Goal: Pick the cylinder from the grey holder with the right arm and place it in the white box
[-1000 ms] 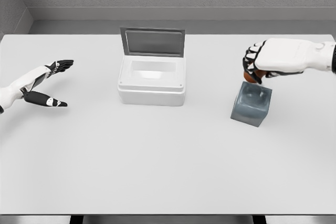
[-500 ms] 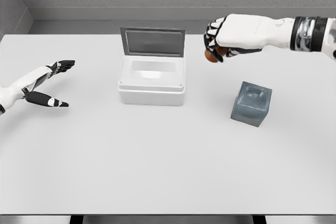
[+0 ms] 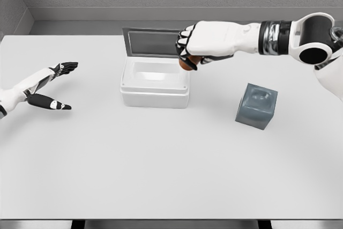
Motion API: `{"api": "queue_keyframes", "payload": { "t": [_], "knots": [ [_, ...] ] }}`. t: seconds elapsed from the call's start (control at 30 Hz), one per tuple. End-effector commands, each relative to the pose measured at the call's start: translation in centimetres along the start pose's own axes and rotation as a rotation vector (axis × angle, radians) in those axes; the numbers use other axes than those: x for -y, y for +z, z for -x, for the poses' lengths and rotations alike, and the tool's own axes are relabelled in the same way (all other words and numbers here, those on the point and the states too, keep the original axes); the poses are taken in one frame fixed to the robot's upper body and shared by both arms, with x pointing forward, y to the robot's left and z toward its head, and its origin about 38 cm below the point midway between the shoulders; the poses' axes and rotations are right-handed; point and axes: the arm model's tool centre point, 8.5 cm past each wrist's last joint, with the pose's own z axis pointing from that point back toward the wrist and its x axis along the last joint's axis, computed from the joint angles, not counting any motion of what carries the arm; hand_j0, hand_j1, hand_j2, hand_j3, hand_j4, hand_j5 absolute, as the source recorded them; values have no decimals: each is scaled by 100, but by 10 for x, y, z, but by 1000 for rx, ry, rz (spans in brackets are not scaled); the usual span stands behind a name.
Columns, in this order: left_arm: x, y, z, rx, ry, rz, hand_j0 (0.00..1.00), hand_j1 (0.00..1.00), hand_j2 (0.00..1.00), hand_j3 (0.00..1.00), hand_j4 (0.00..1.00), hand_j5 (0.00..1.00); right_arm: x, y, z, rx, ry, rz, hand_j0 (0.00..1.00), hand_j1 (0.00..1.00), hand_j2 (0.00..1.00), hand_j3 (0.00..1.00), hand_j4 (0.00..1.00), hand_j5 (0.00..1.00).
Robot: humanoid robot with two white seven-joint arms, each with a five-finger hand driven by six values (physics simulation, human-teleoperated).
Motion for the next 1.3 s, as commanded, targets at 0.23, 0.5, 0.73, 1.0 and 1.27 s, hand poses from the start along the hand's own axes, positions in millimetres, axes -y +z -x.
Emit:
{"api": "queue_keyframes", "payload": {
  "t": [0.23,0.5,0.73,1.0,1.27],
  "knots": [
    [0,-1,0,3,6,-4,100,100,100,100,100,100,-11,-17,11,-17,-39,-26,19,19,19,19,19,19],
    [0,-1,-1,4,6,-2,100,100,100,100,100,100,-14,-24,8,-9,-32,-41,20,20,20,20,20,20],
    [1,-1,0,3,7,-1,100,100,100,100,100,100,-14,-35,6,-4,-31,-44,20,20,20,20,20,20],
    [1,-1,0,3,7,-1,100,100,100,100,100,100,-22,-41,8,-6,-47,-62,20,20,20,20,20,20],
    [3,-1,0,1,6,4,100,100,100,100,100,100,-23,-49,5,4,-41,-70,20,20,20,20,20,20]
  ]
}}
